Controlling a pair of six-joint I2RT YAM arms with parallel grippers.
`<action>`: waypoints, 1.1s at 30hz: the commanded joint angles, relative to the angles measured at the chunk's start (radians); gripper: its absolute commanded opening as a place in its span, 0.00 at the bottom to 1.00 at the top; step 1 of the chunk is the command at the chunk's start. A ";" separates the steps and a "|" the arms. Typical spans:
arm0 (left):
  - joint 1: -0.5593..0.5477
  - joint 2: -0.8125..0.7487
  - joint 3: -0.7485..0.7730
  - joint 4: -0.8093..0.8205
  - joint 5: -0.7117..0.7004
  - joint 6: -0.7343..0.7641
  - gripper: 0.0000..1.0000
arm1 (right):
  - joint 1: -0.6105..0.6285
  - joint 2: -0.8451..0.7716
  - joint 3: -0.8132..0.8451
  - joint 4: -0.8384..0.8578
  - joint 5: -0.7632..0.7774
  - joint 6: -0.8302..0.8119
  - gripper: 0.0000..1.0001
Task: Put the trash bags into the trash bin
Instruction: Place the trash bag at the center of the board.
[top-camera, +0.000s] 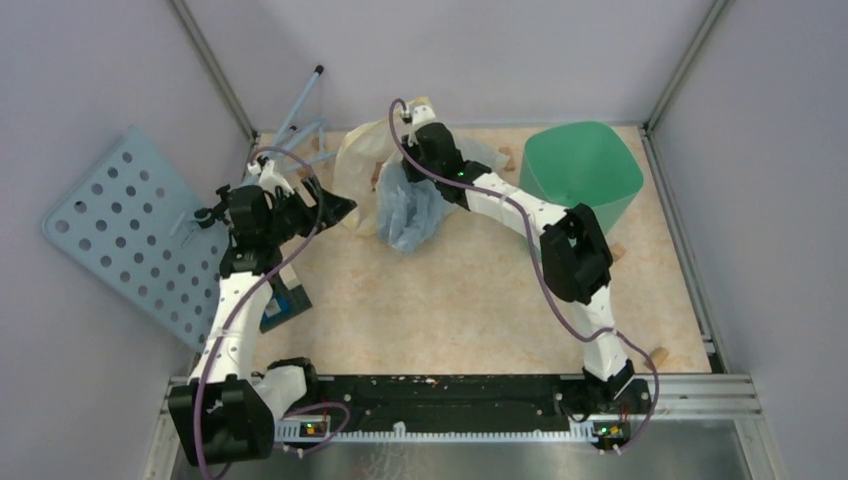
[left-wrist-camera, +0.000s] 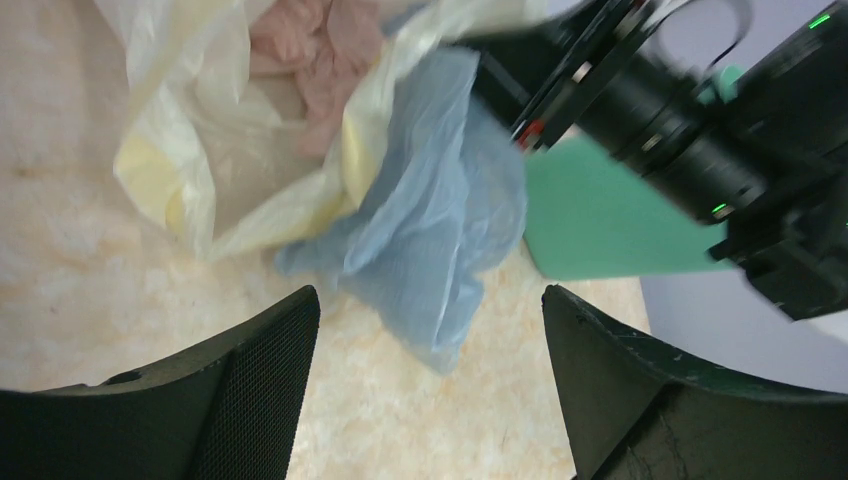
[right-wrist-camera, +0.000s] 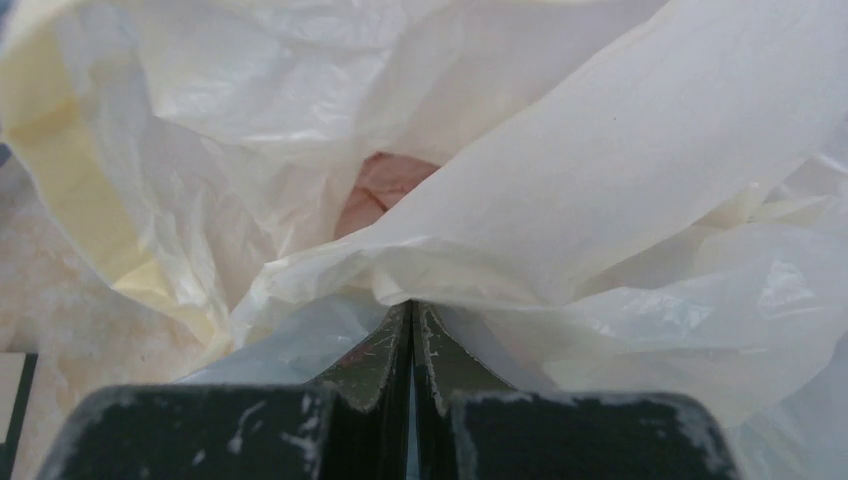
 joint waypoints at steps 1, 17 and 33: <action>-0.002 -0.035 -0.064 -0.015 0.047 0.052 0.87 | -0.006 -0.088 0.074 -0.011 0.000 -0.062 0.00; -0.002 -0.102 -0.129 -0.069 0.157 0.036 0.86 | 0.021 -0.692 -0.575 0.055 -0.160 -0.070 0.00; -0.080 -0.237 -0.220 -0.051 0.151 -0.056 0.86 | 0.020 -0.986 -1.029 0.085 -0.150 0.093 0.12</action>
